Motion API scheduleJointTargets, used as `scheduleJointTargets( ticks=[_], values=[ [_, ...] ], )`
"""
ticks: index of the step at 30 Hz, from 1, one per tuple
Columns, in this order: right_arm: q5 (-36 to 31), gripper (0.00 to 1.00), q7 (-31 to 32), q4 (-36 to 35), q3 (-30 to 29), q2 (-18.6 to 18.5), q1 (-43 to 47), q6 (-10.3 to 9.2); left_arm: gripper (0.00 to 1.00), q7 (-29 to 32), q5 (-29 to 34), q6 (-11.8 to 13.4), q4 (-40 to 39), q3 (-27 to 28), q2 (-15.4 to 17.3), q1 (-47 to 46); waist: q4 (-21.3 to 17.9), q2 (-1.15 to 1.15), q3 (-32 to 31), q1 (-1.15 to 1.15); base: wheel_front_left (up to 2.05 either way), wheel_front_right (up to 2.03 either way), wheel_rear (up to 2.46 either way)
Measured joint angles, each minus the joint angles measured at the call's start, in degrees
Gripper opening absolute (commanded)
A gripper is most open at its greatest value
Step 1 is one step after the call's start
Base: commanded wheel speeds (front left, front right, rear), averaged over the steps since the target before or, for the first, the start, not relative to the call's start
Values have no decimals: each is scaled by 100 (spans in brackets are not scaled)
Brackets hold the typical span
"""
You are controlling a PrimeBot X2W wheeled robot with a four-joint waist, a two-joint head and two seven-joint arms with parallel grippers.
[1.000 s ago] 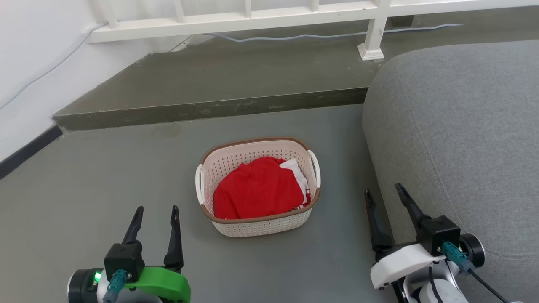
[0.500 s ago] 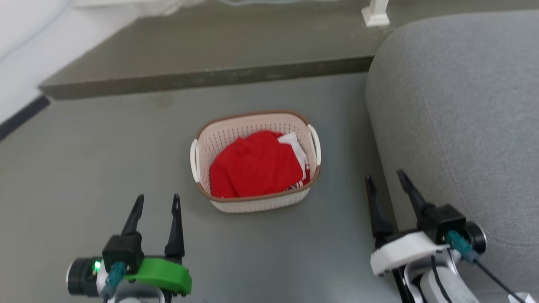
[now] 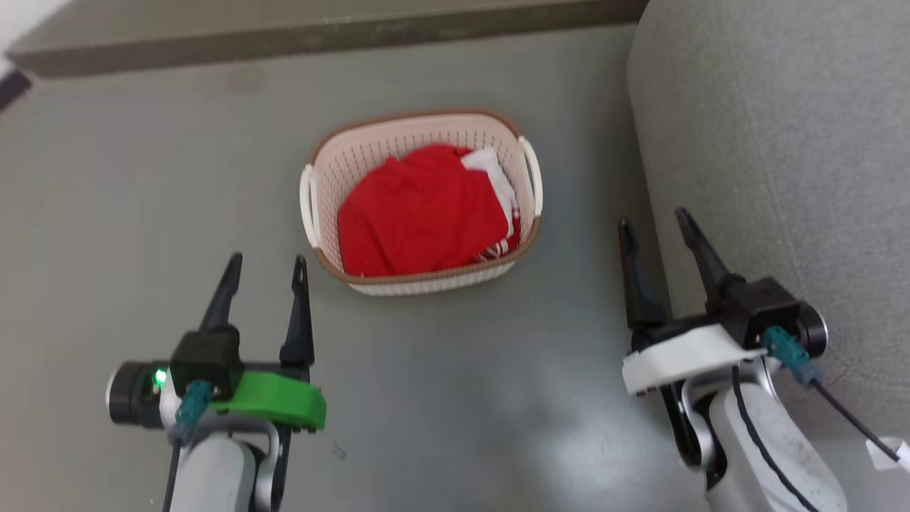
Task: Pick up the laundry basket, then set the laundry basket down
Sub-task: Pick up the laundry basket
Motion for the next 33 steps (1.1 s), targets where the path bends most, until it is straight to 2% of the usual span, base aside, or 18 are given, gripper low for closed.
scheduleJointTargets(
  ticks=[15, 33],
  values=[
    [-67, 100, -1, 93, -15, -12, -871, 55, 100, -18, 46, 0, 178, 114, -18, -838, -67, 0, 1037, 1, 0, 0, 0],
    [-65, 100, -15, 344, -186, -59, -2332, 66, 100, -21, 110, -49, 472, 240, -60, -2172, -34, 0, 2383, 1, 0, 0, 0]
  ],
)
